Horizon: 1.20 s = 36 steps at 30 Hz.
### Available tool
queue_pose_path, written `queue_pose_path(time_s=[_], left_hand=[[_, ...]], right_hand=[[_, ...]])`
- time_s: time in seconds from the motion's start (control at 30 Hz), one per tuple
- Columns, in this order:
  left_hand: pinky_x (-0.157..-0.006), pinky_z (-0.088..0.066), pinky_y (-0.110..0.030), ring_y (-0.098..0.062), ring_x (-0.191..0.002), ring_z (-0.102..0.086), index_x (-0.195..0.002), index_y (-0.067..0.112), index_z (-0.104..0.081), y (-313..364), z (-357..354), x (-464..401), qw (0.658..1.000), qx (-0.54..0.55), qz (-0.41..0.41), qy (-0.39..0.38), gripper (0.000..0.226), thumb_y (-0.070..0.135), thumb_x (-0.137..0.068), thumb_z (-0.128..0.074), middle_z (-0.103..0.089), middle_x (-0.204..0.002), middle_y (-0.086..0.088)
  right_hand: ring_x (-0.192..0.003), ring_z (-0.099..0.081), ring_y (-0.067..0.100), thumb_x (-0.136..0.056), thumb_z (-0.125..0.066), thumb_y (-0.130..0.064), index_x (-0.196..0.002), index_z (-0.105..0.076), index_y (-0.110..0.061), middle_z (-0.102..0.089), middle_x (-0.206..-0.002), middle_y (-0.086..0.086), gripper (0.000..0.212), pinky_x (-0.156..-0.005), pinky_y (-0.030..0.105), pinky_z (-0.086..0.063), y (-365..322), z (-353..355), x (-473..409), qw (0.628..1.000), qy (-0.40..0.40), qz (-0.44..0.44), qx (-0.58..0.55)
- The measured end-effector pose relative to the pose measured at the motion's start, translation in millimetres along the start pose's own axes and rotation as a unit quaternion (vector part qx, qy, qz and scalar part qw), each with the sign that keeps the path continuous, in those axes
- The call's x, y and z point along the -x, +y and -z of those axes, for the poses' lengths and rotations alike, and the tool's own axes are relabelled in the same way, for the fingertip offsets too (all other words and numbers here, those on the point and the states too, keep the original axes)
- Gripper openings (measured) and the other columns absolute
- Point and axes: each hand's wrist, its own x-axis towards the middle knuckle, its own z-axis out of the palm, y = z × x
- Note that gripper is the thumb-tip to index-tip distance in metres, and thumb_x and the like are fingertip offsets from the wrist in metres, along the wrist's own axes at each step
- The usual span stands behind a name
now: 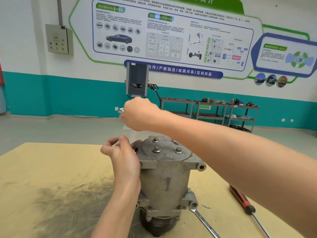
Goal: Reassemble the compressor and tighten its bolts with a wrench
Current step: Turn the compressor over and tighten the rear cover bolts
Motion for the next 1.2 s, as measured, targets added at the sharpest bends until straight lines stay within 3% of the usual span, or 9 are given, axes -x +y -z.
queue_pose_path(time_s=[0.07, 0.17, 0.27, 0.33, 0.47, 0.6, 0.9, 1.07, 1.2], left_hand=[[-0.041, -0.040, -0.010, 0.007, -0.045, -0.054, -0.089, 0.030, -0.030, 0, 1, 0, 1.000, 0.002, 0.000, -0.011, 0.021, 0.015, -0.103, -0.034, -0.059, -0.050, 0.014], [-0.044, -0.042, -0.011, 0.006, -0.051, -0.055, -0.090, 0.031, -0.031, 1, 1, 0, 1.000, 0.008, 0.005, -0.005, 0.021, 0.017, -0.103, -0.035, -0.052, -0.075, 0.003], [-0.043, -0.041, -0.011, 0.007, -0.047, -0.054, -0.090, 0.031, -0.031, 0, 0, 0, 1.000, 0.011, 0.009, -0.003, 0.020, 0.016, -0.103, -0.035, -0.048, -0.076, 0.004], [-0.042, -0.040, -0.010, 0.006, -0.047, -0.053, -0.090, 0.031, -0.031, -1, 1, -1, 1.000, 0.008, 0.012, -0.007, 0.020, 0.016, -0.103, -0.035, -0.048, -0.077, 0.003], [-0.047, -0.040, -0.015, 0.000, -0.053, -0.049, -0.090, 0.033, -0.032, -2, 0, -3, 1.000, -0.010, 0.016, -0.001, 0.018, 0.019, -0.101, -0.035, -0.043, -0.082, 0.003], [-0.056, -0.032, -0.026, -0.009, -0.064, -0.044, -0.090, 0.033, -0.033, -1, -1, -3, 1.000, -0.022, 0.018, 0.006, 0.014, 0.021, -0.098, -0.035, -0.041, -0.080, 0.002], [-0.055, -0.032, -0.026, -0.011, -0.064, -0.042, -0.089, 0.031, -0.033, 0, -2, -2, 0.999, -0.034, 0.020, 0.018, 0.015, 0.018, -0.096, -0.035, -0.040, -0.080, 0.001], [-0.041, -0.036, -0.011, -0.009, -0.062, -0.043, -0.089, 0.031, -0.033, -1, -1, -2, 0.999, -0.030, 0.020, 0.020, 0.016, 0.020, -0.101, -0.036, -0.043, -0.080, 0.001], [-0.037, -0.033, -0.010, 0.002, -0.049, -0.048, -0.089, 0.030, -0.033, 1, -2, 2, 0.999, -0.019, 0.020, 0.021, 0.019, 0.018, -0.102, -0.037, -0.046, -0.078, 0.001]], right_hand=[[-0.071, -0.053, 0.021, -0.104, -0.041, -0.023, -0.080, -0.054, -0.008, -0.041, -0.069, 0.000, 0.031, -0.057, 0.029, -0.038, 0, 14, -1, 1.000, 0.023, 0.012, -0.013], [-0.075, -0.055, 0.022, -0.106, -0.034, -0.019, -0.104, -0.062, -0.012, -0.044, -0.074, 0.001, 0.029, -0.061, 0.029, -0.044, -3, 31, 1, 0.998, 0.038, 0.029, -0.051], [-0.074, -0.057, 0.025, -0.107, -0.035, -0.025, -0.067, -0.045, -0.028, -0.054, -0.073, 0.004, 0.042, -0.061, 0.031, -0.042, -4, 36, 9, 0.990, 0.063, 0.027, -0.122], [-0.073, -0.059, 0.028, -0.107, -0.034, -0.028, -0.062, -0.035, -0.033, -0.060, -0.076, 0.007, 0.045, -0.062, 0.032, -0.041, -5, 36, 17, 0.986, 0.098, 0.039, -0.132], [-0.076, -0.059, 0.032, -0.107, -0.031, -0.031, -0.078, -0.059, -0.011, -0.066, -0.079, 0.012, 0.044, -0.075, 0.041, -0.047, -11, 38, 37, 0.975, 0.143, 0.084, -0.148], [-0.065, -0.053, 0.026, -0.107, -0.031, -0.034, -0.081, -0.057, -0.010, -0.057, -0.069, 0.005, 0.044, -0.065, 0.037, -0.042, -22, 39, 50, 0.980, 0.112, 0.124, -0.108], [-0.055, -0.042, 0.017, -0.105, -0.038, -0.037, -0.066, -0.047, -0.013, -0.047, -0.061, 0.002, 0.047, -0.056, 0.032, -0.032, -34, 35, 38, 0.981, 0.085, 0.094, -0.146], [-0.055, -0.043, 0.015, -0.102, -0.046, -0.040, -0.086, -0.067, -0.006, -0.047, -0.061, 0.000, 0.043, -0.049, 0.026, -0.035, -37, 34, 22, 0.983, 0.020, 0.046, -0.176], [-0.047, -0.039, 0.009, -0.099, -0.051, -0.034, -0.073, -0.060, -0.011, -0.046, -0.057, -0.005, 0.036, -0.035, 0.015, -0.029, -38, 29, 7, 0.986, -0.028, 0.020, -0.162]])
